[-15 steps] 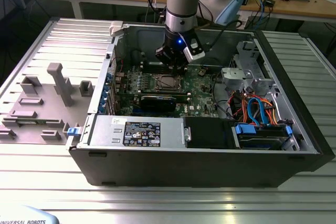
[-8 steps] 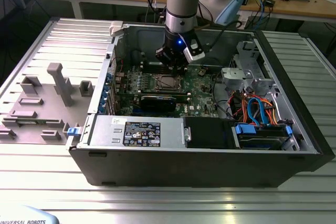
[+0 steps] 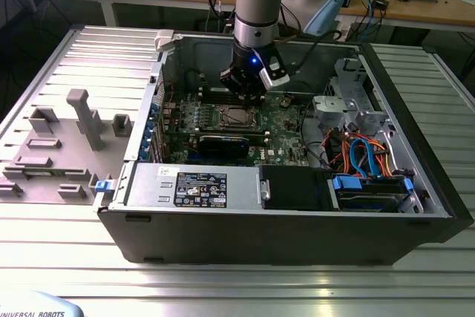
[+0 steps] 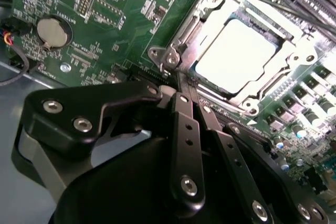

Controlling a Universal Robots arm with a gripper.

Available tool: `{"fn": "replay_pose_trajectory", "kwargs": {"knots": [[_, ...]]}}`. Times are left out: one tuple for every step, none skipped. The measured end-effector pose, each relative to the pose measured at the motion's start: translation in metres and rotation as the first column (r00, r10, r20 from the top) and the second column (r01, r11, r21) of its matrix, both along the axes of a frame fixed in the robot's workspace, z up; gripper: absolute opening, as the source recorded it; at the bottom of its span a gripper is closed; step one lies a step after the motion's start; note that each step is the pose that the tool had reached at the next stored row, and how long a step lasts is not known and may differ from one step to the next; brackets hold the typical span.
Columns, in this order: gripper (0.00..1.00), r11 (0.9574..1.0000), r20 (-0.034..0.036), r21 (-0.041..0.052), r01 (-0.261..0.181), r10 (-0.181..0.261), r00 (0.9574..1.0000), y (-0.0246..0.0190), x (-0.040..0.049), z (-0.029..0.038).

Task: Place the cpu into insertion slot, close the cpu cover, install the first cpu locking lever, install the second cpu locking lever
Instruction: 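Install the first cpu locking lever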

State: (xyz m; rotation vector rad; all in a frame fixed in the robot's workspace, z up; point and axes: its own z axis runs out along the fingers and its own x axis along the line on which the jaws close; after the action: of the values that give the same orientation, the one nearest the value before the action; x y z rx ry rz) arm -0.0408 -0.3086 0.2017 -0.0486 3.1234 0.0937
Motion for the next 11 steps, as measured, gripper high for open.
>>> {"fn": "replay_pose_trajectory", "kwargs": {"knots": [[0.11, 1.0, 0.0, 0.003, 0.0, 0.0, 1.0, -0.0001, 0.0, 0.0001], [0.11, 1.0, 0.0001, 0.006, 0.0, 0.0, 1.0, -0.0001, 0.0, 0.0], [0.11, 0.9999, 0.0002, 0.0103, 0.0, 0.0, 1.0, 0.0, 0.0, -0.0001], [0.11, 0.9999, 0.0002, 0.0145, 0.0, 0.0, 1.0, 0.0, 0.0, -0.0001], [0.11, 0.9998, 0.0002, 0.0204, 0.0, 0.0, 1.0, 0.0, 0.0, -0.0001], [0.11, 0.9997, 0.0003, 0.0231, 0.0, 0.0, 1.0, 0.0001, 0.0, 0.0], [0.11, 0.9997, 0.0004, 0.0235, 0.0, 0.0, 1.0, 0.0001, 0.0, 0.0013], [0.11, 0.9997, 0.0001, 0.023, 0.0, 0.0, 1.0, 0.0, -0.0001, 0.0031], [0.11, 0.9997, 0.0002, 0.023, 0.0, 0.0, 1.0, 0.0001, 0.0, 0.0045], [0.11, 0.9997, 0.0002, 0.0229, 0.0, 0.0, 1.0, 0.0, 0.0, 0.0058], [0.11, 0.9997, 0.0002, 0.0231, 0.0, 0.0, 1.0, 0.0001, 0.0, 0.0058]]}}
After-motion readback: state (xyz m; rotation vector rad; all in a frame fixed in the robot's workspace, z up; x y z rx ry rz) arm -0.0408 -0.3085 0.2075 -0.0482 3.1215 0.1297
